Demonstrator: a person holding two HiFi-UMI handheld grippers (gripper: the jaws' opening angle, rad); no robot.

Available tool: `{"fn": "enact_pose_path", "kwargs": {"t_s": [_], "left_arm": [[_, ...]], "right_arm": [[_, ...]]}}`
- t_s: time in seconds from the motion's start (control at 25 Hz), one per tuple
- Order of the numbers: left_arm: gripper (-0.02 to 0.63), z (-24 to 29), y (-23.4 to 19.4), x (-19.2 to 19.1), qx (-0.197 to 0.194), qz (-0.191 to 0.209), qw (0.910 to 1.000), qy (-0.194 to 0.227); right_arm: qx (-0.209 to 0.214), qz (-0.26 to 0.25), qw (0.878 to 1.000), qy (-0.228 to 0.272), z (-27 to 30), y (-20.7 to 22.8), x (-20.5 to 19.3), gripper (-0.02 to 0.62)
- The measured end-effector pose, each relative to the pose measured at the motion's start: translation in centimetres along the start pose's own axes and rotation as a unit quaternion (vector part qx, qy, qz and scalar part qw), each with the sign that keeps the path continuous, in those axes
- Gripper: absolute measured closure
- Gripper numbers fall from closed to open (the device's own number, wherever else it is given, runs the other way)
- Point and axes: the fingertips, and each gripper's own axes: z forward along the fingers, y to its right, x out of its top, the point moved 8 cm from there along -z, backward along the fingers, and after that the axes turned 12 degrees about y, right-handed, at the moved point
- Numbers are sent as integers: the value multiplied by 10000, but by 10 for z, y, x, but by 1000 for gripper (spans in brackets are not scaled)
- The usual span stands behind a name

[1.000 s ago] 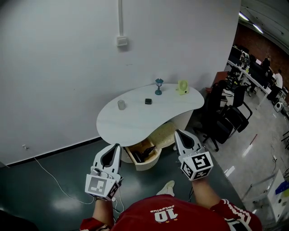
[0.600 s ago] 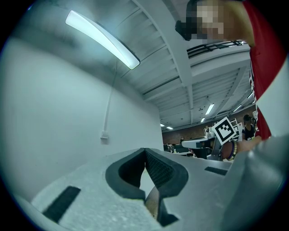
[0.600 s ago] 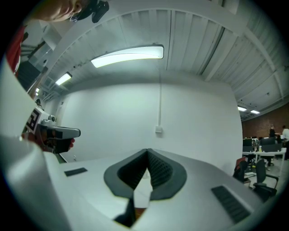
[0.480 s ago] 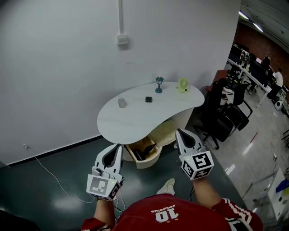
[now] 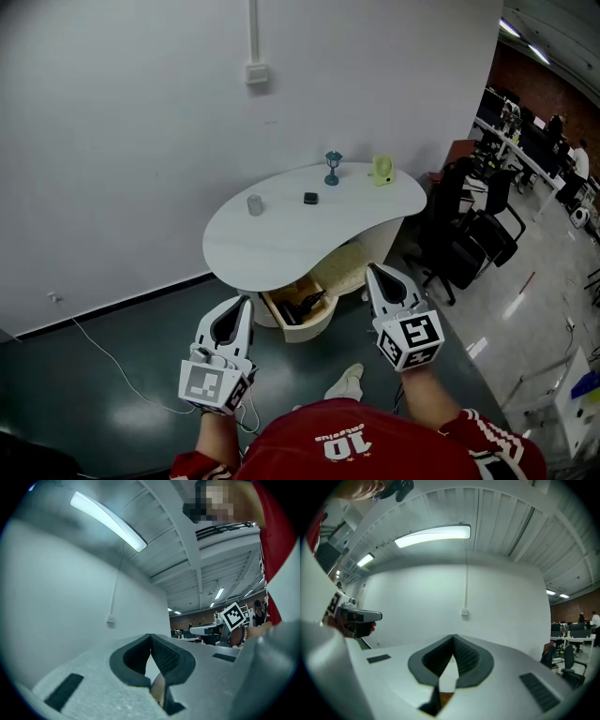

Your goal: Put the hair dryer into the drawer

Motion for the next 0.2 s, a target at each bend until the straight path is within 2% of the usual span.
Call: {"fn": "enact_pose_path", "kwargs": {"t_s": [0.2], "left_arm": [[606,-2,-1,2,50,-10,10000,11]], "right_arm": [[5,22,10000,13,0,-2,2,594]]}}
